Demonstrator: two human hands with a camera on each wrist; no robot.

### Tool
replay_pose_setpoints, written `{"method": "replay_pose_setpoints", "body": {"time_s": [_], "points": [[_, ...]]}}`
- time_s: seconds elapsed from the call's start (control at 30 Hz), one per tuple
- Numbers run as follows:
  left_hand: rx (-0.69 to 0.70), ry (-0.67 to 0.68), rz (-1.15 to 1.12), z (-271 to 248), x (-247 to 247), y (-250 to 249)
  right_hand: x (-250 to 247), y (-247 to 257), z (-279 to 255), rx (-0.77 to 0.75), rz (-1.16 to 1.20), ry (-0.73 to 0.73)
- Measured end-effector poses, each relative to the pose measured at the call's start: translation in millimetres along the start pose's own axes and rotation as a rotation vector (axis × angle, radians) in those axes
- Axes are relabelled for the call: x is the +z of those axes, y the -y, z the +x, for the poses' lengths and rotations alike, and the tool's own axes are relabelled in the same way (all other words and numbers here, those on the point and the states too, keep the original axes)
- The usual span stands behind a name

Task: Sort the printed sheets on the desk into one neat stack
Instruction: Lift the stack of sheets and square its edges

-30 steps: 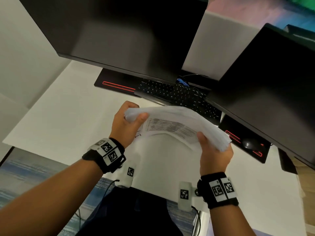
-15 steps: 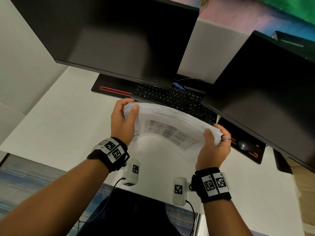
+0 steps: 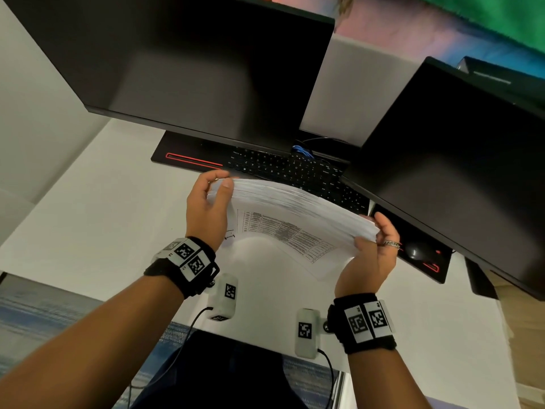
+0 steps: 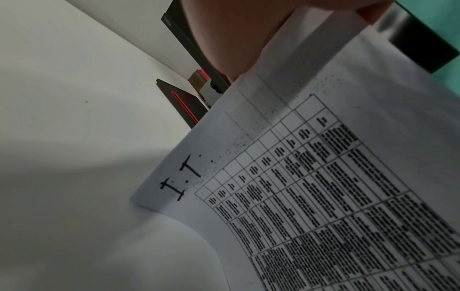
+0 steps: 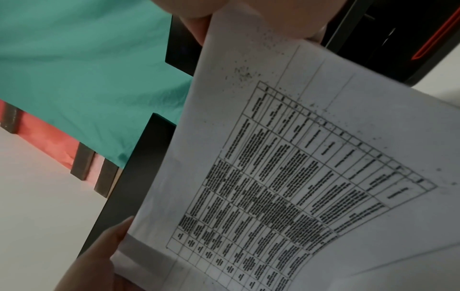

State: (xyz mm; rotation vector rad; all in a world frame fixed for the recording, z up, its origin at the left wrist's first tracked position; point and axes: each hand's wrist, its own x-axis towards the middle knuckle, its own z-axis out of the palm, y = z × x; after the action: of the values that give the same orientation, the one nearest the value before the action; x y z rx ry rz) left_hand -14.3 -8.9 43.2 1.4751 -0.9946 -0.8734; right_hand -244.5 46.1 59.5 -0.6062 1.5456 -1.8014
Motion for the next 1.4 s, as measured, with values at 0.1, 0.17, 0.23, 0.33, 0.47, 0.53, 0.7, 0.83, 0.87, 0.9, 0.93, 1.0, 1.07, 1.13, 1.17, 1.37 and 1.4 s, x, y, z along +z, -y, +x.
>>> {"method": "replay_pose_setpoints", "body": {"time_s": [0.1, 0.17, 0.23, 0.33, 0.47, 0.53, 0.7, 0.83, 0.87, 0.9, 0.93, 1.0, 1.07, 1.13, 1.17, 1.37, 1.4], "points": [[0.001, -0.001, 0.001, 0.6, 0.5, -1.1, 2.0, -3.9, -0.3, 0.022, -0.043, -0.039], [-0.005, -0.011, -0.009, 1.2, 0.7, -2.6, 4.4, -4.7, -0.2, 0.026, -0.067, -0.056], [-0.026, -0.015, -0.024, 2.7, -0.1, -3.7, 8.1, -3.3, 1.1, 0.036, -0.073, -0.073], [-0.04, -0.016, -0.075, 5.1, -1.8, -4.6, 8.8, -3.7, 3.2, 0.035, -0.091, -0.096], [-0.031, 0.002, -0.067, 7.9, -3.4, -7.0, 12.0, -2.2, 7.2, 0.05, -0.087, -0.113], [-0.032, 0.013, -0.067, 9.0, -2.6, -7.7, 14.0, -0.6, 9.5, 0.042, -0.095, -0.118], [-0.052, 0.021, -0.079, 10.3, -0.8, -7.9, 11.0, 0.4, 9.6, -0.004, -0.074, -0.15], [-0.05, 0.028, -0.087, 10.9, 2.0, -8.7, 15.5, 1.7, 7.8, 0.002, -0.07, -0.139], [-0.053, 0.025, -0.085, 12.1, 2.1, -8.8, 17.0, 2.0, 8.6, 0.008, -0.068, -0.135], [-0.056, 0.024, -0.081, 13.6, 2.1, -8.7, 18.0, 3.1, 9.3, 0.014, -0.062, -0.138], [-0.056, 0.026, -0.08, 14.9, 2.3, -9.2, 17.1, 2.8, 10.8, 0.014, -0.056, -0.143], [-0.053, 0.037, -0.075, 17.6, 2.4, -8.7, 15.1, 1.1, 12.0, 0.006, -0.072, -0.154], [-0.041, 0.043, -0.038, 18.7, 2.6, -7.9, 15.3, 0.2, 11.0, -0.001, -0.088, -0.145], [-0.026, 0.04, 0.021, 19.0, 3.5, -6.8, 16.1, -1.6, 10.4, -0.001, -0.088, -0.123], [-0.022, 0.041, 0.042, 19.1, 3.4, -6.3, 15.8, -2.9, 10.5, 0.004, -0.087, -0.125], [0.006, 0.123, 0.045, 18.5, -5.9, -3.4, 6.1, -9.3, 5.0, 0.0, -0.09, -0.016], [0.004, 0.167, 0.018, 18.5, -9.1, -2.8, 1.8, -11.2, 4.9, 0.02, -0.075, 0.03]]}}
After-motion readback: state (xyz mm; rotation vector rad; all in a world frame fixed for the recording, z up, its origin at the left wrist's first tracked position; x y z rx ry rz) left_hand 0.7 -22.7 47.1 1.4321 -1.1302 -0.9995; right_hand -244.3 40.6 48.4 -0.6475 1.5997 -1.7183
